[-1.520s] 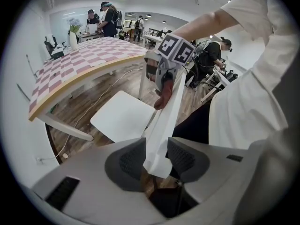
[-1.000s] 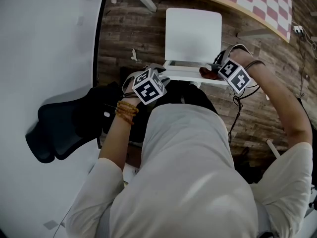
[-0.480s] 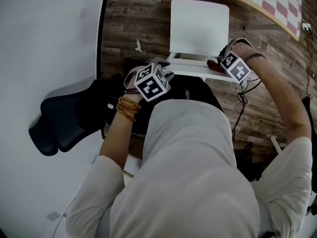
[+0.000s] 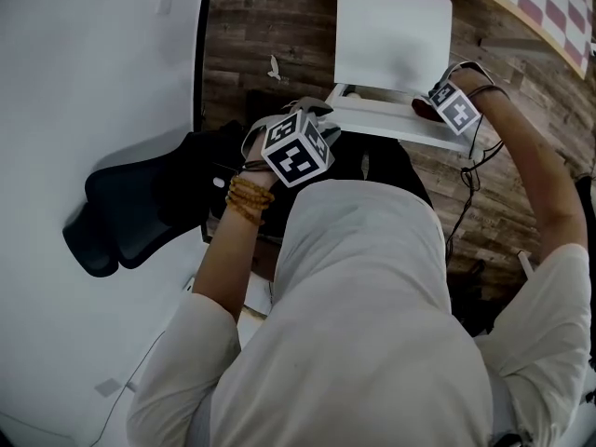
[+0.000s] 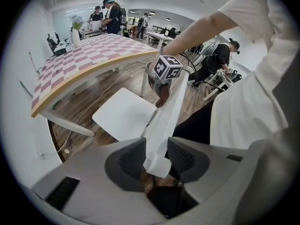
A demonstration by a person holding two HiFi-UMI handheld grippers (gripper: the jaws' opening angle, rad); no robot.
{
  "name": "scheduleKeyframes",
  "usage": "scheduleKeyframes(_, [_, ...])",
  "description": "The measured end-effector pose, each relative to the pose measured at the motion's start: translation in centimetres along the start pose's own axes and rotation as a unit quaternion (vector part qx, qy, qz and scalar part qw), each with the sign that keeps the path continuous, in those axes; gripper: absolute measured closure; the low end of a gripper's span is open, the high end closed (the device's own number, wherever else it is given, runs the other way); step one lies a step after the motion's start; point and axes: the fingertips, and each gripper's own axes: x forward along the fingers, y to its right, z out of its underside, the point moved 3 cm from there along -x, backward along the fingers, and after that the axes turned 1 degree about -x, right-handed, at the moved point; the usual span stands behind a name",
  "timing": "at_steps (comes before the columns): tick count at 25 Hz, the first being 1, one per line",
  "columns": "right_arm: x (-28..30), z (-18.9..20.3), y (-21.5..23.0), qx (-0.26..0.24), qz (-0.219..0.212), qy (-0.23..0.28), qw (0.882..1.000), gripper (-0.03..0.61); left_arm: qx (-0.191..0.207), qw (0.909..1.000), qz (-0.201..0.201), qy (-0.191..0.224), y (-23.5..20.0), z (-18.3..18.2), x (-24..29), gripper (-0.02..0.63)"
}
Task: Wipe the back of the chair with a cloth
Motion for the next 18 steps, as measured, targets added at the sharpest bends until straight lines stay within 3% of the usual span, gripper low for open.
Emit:
scheduleKeyframes(8, [1.5,1.3,-0.5,-0.001,-0.014,-0.016,1.000,0.495,-0.008,1.0000,0.001,0.002,0.0,0.1,0.1,0.436])
scheduleKeyframes(18, [-1.8,0.0,-2.9,0.013,-0.009,0.000,1.000,0.495,-0.001,1.0000,-0.009,0.003,0.1,0.2,0.0,0.436])
